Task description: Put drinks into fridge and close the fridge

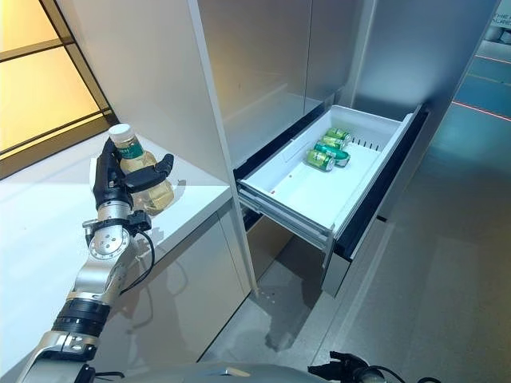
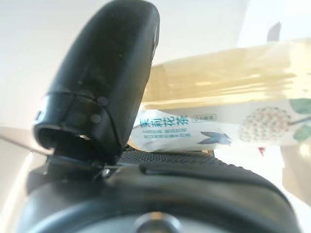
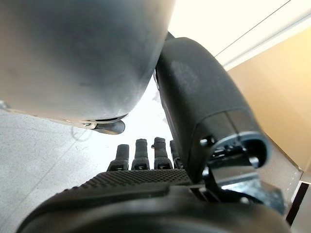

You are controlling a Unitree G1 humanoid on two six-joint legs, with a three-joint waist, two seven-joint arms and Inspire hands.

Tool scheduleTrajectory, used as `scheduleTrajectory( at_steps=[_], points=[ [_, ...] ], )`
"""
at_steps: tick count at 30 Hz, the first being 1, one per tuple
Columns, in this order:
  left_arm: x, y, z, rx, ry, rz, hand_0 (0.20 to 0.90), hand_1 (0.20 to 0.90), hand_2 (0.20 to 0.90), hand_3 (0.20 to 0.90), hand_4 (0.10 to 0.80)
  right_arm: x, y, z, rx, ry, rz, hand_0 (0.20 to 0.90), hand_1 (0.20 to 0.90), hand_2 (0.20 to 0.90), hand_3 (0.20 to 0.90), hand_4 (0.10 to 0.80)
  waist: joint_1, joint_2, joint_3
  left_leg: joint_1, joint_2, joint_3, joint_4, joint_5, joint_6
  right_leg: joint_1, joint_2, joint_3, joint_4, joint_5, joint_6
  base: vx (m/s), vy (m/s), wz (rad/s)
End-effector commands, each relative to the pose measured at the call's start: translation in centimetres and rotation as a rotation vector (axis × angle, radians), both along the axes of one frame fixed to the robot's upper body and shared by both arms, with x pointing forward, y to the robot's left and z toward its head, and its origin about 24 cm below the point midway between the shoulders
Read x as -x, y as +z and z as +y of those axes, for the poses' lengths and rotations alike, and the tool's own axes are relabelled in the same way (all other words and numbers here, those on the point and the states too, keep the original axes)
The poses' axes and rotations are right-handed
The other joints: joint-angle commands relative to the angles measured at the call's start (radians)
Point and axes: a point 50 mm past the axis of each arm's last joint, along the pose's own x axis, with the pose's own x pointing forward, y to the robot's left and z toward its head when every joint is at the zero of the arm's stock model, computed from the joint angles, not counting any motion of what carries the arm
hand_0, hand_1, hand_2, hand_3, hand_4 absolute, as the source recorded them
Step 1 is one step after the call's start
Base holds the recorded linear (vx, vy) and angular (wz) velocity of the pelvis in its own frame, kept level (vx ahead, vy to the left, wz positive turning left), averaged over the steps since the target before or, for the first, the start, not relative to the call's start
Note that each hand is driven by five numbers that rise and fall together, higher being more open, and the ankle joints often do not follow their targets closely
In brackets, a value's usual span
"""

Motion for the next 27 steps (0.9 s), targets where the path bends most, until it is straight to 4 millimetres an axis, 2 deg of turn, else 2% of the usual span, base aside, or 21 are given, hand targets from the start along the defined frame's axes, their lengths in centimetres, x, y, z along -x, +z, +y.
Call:
scheduleTrajectory(
  at_steps=[1,6,12,13,14,15,16,18,20,22,24,26,27],
  points=[
    [-1.2,5.4,0.5,-0.163,0.004,-0.190,0.900,0.900,0.900,0.900,0.800,-0.3,0.0,-0.1,0.017,0.052,0.003,0.900,0.900,0.900,0.900,0.800,-0.005,0.018,0.012,0.033,-0.063,0.060,0.020,-0.146,0.061,-0.047,0.064,-0.017,0.111,-0.102,0.008,0.000,0.000,0.00],
    [-1.2,5.7,0.7,-0.169,0.001,-0.191,0.900,0.900,0.900,0.900,0.800,-0.3,0.0,-0.1,0.019,0.052,0.002,0.900,0.900,0.900,0.900,0.800,-0.005,0.020,0.012,0.031,-0.065,0.061,0.021,-0.146,0.061,-0.049,0.063,-0.016,0.113,-0.102,0.008,0.000,0.000,0.00],
    [-1.3,5.2,0.3,0.000,-0.050,-0.201,0.900,0.900,0.900,0.900,0.800,-0.4,0.0,0.0,0.018,0.050,0.003,0.900,0.900,0.900,0.900,0.800,-0.004,0.020,0.012,0.032,-0.065,0.059,0.021,-0.145,0.062,-0.048,0.062,-0.016,0.112,-0.101,0.009,0.000,0.000,0.00],
    [-1.3,5.0,0.2,0.034,-0.061,-0.208,0.869,0.869,0.869,0.864,0.764,-0.4,0.0,0.0,0.017,0.050,0.004,0.900,0.900,0.900,0.900,0.800,-0.003,0.019,0.012,0.033,-0.066,0.058,0.021,-0.146,0.062,-0.048,0.062,-0.015,0.112,-0.102,0.009,0.000,0.000,0.00],
    [-1.2,5.0,-0.2,0.111,-0.088,-0.234,0.556,0.556,0.556,0.499,0.399,-0.4,0.0,0.1,0.017,0.050,0.004,0.900,0.900,0.900,0.900,0.800,-0.004,0.019,0.012,0.033,-0.066,0.056,0.021,-0.146,0.062,-0.048,0.062,-0.015,0.113,-0.101,0.009,0.000,0.000,0.00],
    [-1.2,4.9,-0.3,0.133,-0.101,-0.241,0.354,0.354,0.354,0.263,0.163,-0.4,0.0,0.1,0.017,0.050,0.004,0.900,0.900,0.900,0.900,0.800,-0.004,0.019,0.012,0.033,-0.066,0.056,0.021,-0.145,0.062,-0.049,0.062,-0.015,0.114,-0.101,0.010,0.000,0.000,0.00],
    [-1.1,4.9,-0.5,0.197,-0.131,-0.262,0.300,0.300,0.300,0.200,0.100,-0.4,0.0,0.1,0.017,0.050,0.005,0.900,0.900,0.900,0.900,0.800,-0.003,0.017,0.012,0.033,-0.066,0.055,0.021,-0.145,0.062,-0.049,0.062,-0.014,0.114,-0.101,0.010,0.000,0.000,0.00],
    [-1.1,4.8,-0.9,0.281,-0.182,-0.291,0.300,0.300,0.300,0.200,0.100,-0.4,0.0,0.1,0.017,0.052,0.005,0.900,0.900,0.900,0.900,0.800,-0.004,0.017,0.013,0.033,-0.066,0.054,0.021,-0.145,0.063,-0.049,0.062,-0.013,0.114,-0.101,0.010,0.000,0.000,0.00],
    [-1.0,4.7,-2.2,0.493,-0.340,-0.364,0.300,0.300,0.300,0.200,0.100,-0.7,0.1,0.1,0.016,0.053,-0.012,0.900,0.900,0.900,0.900,0.800,-0.003,0.015,0.015,0.033,-0.065,0.053,0.022,-0.145,0.062,-0.049,0.062,-0.012,0.116,-0.100,0.009,0.000,0.000,0.00],
    [-0.9,4.8,-3.2,0.572,-0.462,-0.407,0.300,0.300,0.300,0.200,0.100,-1.2,0.2,0.2,0.003,0.051,-0.052,0.900,0.900,0.900,0.900,0.800,-0.004,0.015,0.016,0.033,-0.065,0.052,0.022,-0.145,0.062,-0.050,0.062,-0.010,0.117,-0.100,0.009,0.000,0.000,0.00],
    [-0.8,5.2,-3.8,0.604,-0.546,-0.439,0.300,0.300,0.300,0.200,0.100,-1.9,0.4,0.3,-0.013,0.049,-0.094,0.900,0.900,0.900,0.900,0.800,-0.005,0.014,0.017,0.034,-0.065,0.052,0.022,-0.146,0.062,-0.050,0.062,-0.008,0.118,-0.099,0.009,0.000,0.000,0.00],
    [-0.2,6.6,-5.0,0.558,-0.712,-0.528,0.300,0.300,0.300,0.200,0.100,-4.0,1.3,1.0,-0.090,0.032,-0.208,0.900,0.900,0.900,0.900,0.800,-0.009,0.012,0.021,0.035,-0.065,0.050,0.022,-0.147,0.064,-0.052,0.062,-0.006,0.121,-0.099,0.010,0.000,0.000,0.00],
    [-0.1,7.0,-5.1,0.543,-0.732,-0.544,0.300,0.300,0.300,0.200,0.100,-4.4,1.4,1.2,-0.102,0.037,-0.229,0.900,0.900,0.900,0.900,0.800,-0.010,0.012,0.021,0.035,-0.064,0.049,0.022,-0.147,0.064,-0.053,0.062,-0.005,0.121,-0.098,0.010,0.000,0.000,0.00]
  ],
)
